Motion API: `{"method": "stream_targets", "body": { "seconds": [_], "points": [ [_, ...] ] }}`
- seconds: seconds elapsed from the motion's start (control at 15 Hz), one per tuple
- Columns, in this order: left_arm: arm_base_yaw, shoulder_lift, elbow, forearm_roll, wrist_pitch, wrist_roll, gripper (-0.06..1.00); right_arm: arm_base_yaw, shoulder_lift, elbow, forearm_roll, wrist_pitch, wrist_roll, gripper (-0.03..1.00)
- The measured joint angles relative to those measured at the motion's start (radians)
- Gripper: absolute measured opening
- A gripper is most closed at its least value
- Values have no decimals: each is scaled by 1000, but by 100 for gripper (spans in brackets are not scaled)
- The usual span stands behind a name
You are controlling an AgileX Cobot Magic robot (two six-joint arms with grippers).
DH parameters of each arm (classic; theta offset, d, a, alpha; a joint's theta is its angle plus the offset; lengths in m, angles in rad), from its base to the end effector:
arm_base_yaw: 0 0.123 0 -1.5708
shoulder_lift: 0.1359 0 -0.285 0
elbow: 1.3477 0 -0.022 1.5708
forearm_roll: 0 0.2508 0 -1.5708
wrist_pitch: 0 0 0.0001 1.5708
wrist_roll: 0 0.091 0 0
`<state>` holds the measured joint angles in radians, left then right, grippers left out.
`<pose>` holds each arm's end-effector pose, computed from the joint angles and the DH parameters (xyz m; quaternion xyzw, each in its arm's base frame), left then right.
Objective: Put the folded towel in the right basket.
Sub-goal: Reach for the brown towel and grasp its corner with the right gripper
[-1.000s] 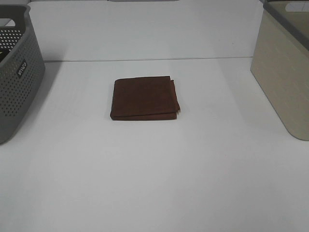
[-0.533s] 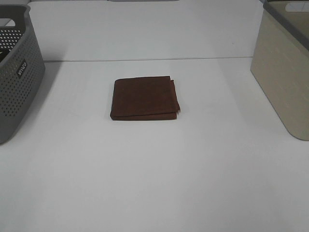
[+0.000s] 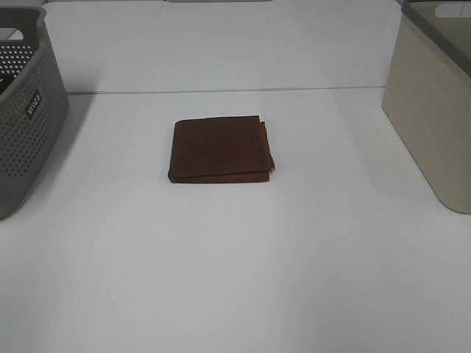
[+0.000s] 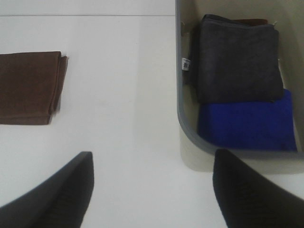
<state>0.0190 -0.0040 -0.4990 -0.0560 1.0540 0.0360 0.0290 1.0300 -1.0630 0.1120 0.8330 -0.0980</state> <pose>-0.0050 -0.0045 0.2776 0.0083 0.8503 -0.0135 0.5260 0.2025 0.0134 0.3777 -0.0406 0.9072 0.0390 0.4169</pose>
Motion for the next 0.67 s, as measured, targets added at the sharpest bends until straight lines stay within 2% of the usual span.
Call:
{"method": "stream_targets", "body": {
  "seconds": [0.47, 0.67],
  "points": [
    [0, 0, 0, 0, 0, 0, 97, 3, 567, -530, 117, 115, -79, 67],
    [0, 0, 0, 0, 0, 0, 97, 76, 767, -677, 133, 185, -104, 67]
  ]
}}
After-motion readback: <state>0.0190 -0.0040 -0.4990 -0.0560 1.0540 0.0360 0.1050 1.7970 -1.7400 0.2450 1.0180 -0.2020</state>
